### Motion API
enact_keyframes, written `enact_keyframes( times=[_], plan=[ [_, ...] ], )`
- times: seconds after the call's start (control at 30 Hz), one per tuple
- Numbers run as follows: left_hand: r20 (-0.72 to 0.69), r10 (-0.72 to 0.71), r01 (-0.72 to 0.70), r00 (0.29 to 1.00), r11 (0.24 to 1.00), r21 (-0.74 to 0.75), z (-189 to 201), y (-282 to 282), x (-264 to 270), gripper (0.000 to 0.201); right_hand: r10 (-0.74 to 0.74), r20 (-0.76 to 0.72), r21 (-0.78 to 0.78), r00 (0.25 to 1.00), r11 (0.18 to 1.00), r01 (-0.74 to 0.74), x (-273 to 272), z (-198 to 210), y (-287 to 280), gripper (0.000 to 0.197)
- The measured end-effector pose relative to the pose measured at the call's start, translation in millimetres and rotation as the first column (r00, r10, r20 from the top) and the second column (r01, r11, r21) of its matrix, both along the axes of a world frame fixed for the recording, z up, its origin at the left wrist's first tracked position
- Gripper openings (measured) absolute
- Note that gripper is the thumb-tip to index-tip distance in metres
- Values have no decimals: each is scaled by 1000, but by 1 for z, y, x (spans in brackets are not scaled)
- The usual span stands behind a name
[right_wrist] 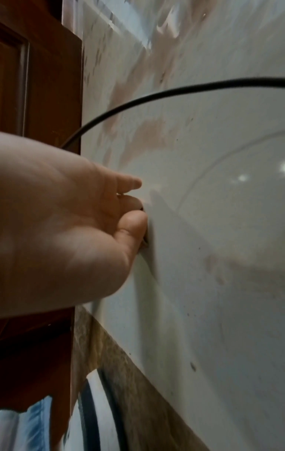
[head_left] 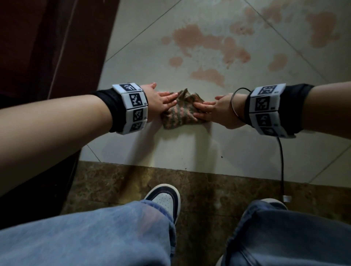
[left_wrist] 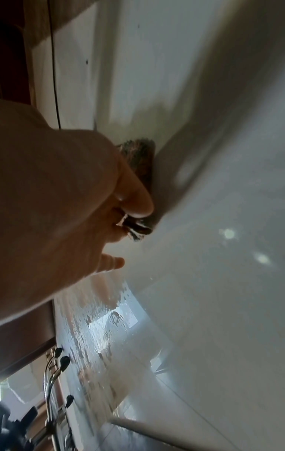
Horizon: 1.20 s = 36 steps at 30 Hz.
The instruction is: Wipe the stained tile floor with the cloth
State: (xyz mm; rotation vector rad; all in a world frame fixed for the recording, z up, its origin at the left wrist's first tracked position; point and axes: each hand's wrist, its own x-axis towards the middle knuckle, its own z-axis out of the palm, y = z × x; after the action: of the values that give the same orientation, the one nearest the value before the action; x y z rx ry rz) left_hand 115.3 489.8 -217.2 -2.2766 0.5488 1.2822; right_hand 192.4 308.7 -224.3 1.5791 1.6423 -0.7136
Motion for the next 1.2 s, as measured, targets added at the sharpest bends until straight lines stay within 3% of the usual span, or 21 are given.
enact_keyframes(
  times=[0.17,0.5,0.73,0.97,1.2],
  plan=[
    [-58,-123,122,991,992,-17,1,-2,-5,82,180,36,12,983,983,-181,0,-1,-9,70],
    [-57,-419,408,906,902,-139,-2,-50,-9,76,352,-129,-29,927,933,-358,-26,4,-57,55],
    [-59,-529,504,847,832,-233,-3,-81,-13,71,292,-253,29,922,955,-295,-59,-1,-88,47],
    [-85,-606,566,791,777,-276,-5,-103,-19,71,203,-364,-50,909,970,-236,-79,-1,-96,39],
    [-80,-632,602,771,764,-235,-6,-91,-9,78,232,-281,-55,931,965,-257,-56,20,-81,30]
  ],
)
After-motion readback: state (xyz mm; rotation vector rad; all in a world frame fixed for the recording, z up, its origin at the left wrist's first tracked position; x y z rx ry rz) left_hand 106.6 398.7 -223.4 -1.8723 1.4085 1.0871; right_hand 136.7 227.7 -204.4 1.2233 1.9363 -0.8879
